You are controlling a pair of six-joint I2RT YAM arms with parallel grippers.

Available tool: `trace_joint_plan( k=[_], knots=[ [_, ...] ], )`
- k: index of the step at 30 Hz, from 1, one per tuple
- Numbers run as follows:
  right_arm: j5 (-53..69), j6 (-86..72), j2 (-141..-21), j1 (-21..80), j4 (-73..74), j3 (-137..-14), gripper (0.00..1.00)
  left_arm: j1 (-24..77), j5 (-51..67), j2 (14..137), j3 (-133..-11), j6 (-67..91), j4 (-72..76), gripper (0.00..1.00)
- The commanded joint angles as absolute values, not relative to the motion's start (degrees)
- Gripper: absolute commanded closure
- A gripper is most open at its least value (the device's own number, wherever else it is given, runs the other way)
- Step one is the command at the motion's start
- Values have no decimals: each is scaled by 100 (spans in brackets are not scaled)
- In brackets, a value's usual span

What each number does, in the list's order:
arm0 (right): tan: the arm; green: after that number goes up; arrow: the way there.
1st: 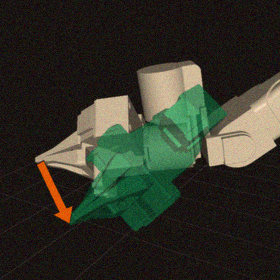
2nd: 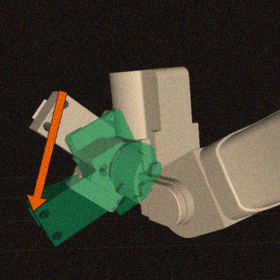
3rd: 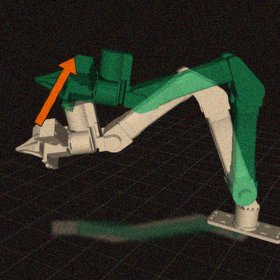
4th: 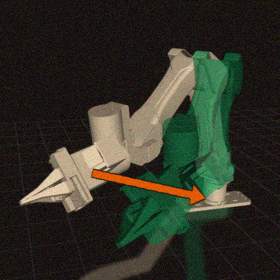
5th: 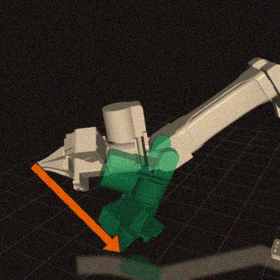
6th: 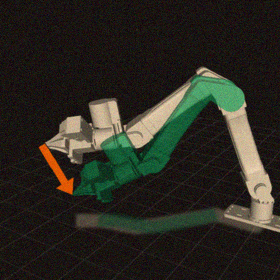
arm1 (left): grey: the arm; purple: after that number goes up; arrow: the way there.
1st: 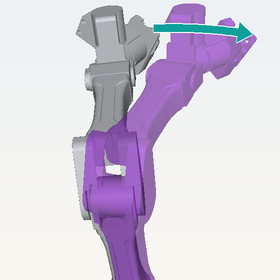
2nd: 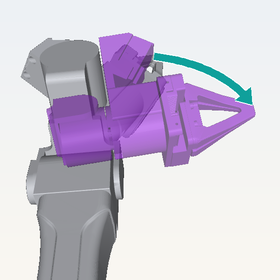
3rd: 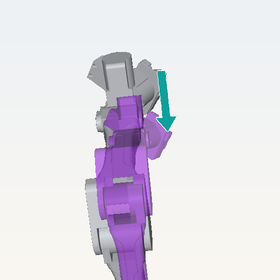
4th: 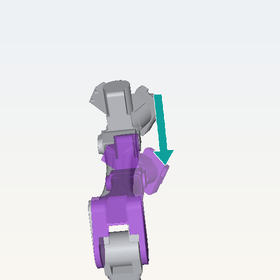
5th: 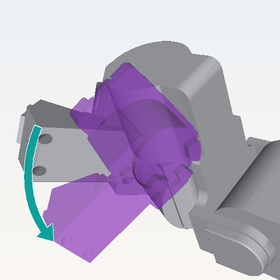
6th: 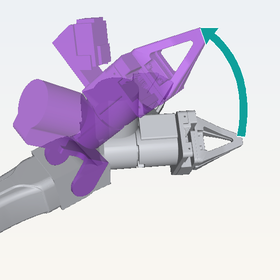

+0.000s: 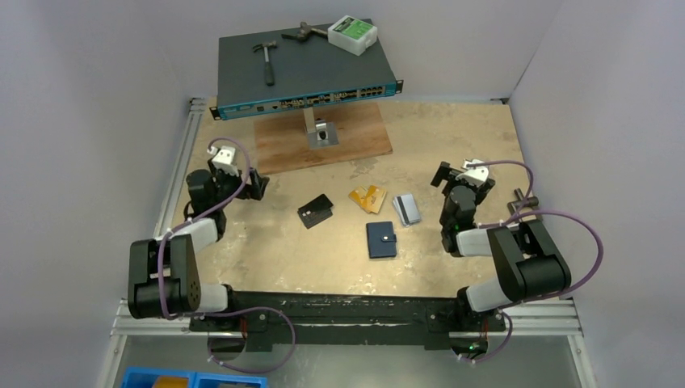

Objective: Put the credit cards into the card holder
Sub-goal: Reset both arms

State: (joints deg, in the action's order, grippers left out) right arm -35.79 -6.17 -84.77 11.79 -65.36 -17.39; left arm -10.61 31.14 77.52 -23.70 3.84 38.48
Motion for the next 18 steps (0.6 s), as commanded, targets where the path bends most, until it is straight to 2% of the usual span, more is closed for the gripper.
trace_joint_plan(
  k=[1,2,3,4,5,7,9,11,12,14,18],
  knots=[
    [-2656,-490,-8487,923,-6794,-1957,1,-636,2205,8058,-3479,44,2549,0],
    [-2171,-550,-8520,735,-6794,-1832,1,-644,2118,8369,-3975,98,1929,0],
    [-2149,-404,-8699,641,-7605,-1630,1,-650,2005,8839,-4641,156,1176,0],
    [-2345,-347,-8722,646,-7684,-1623,1,-650,2071,9330,-5345,83,276,0],
    [-2296,-530,-8573,640,-7163,-1696,1,-613,2179,9822,-5999,-78,-648,0],
    [-2215,-452,-8716,641,-7620,-1652,1,-462,2507,10325,-6826,-585,-1855,0],
    [-2176,-596,-8560,640,-7185,-1697,1,-454,2547,9672,-6166,-552,-1216,0],
    [-2225,-470,-8652,634,-7489,-1657,1,-467,2005,8475,-4566,-330,925,0],
    [-2232,-440,-8668,640,-7539,-1648,1,-425,2126,8079,-4009,-397,1502,0],
    [-2224,-467,-8610,640,-7375,-1669,1,-258,2055,7696,-3924,-507,1535,0],
    [-2209,-484,-8596,634,-7359,-1661,1,-291,2924,7492,-4089,-497,833,0]
  ],
)
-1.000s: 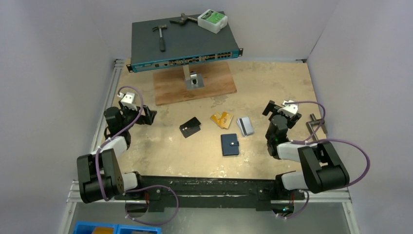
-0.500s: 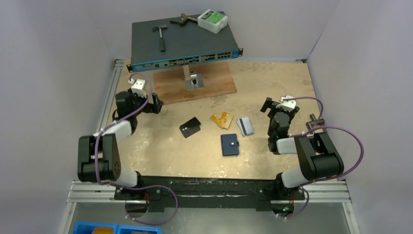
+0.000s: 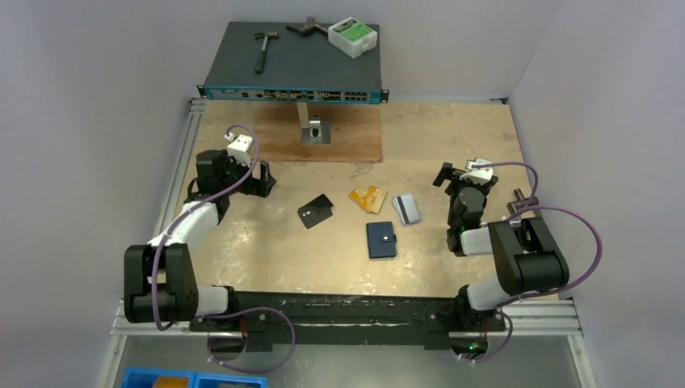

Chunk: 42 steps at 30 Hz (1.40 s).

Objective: Put the credit cards into the card holder
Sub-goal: Reset both arms

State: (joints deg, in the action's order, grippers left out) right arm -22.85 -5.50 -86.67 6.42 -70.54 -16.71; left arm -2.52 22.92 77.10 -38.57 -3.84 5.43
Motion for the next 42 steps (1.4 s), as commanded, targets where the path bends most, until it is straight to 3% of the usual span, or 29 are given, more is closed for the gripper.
trace_joint_plan(
  k=[1,11,14,17,21,23,25,42],
  knots=[
    [-2214,-483,-8602,641,-7369,-1668,1,-374,3145,7455,-4016,-495,898,0],
    [-2241,-396,-8622,642,-7421,-1639,1,-957,3735,7147,-2385,-274,3846,0],
    [-2239,-391,-8630,635,-7431,-1630,1,-915,3466,7632,-2208,-106,4616,0],
    [-2218,-374,-8647,636,-7550,-1577,1,-672,2682,7573,-2273,-222,4218,0],
    [-1967,-292,-8683,637,-7461,-1692,1,-509,1687,7864,-1725,91,5684,0],
    [-1758,-408,-8674,590,-7244,-1778,1,-436,1535,7655,-1872,-53,4920,0],
    [-1708,-414,-8666,565,-7257,-1767,1,-373,1522,7797,-1755,-64,5471,0],
    [-1635,-246,-8645,604,-7467,-1671,1,-378,1477,7771,-1828,-104,5236,0]
  ],
)
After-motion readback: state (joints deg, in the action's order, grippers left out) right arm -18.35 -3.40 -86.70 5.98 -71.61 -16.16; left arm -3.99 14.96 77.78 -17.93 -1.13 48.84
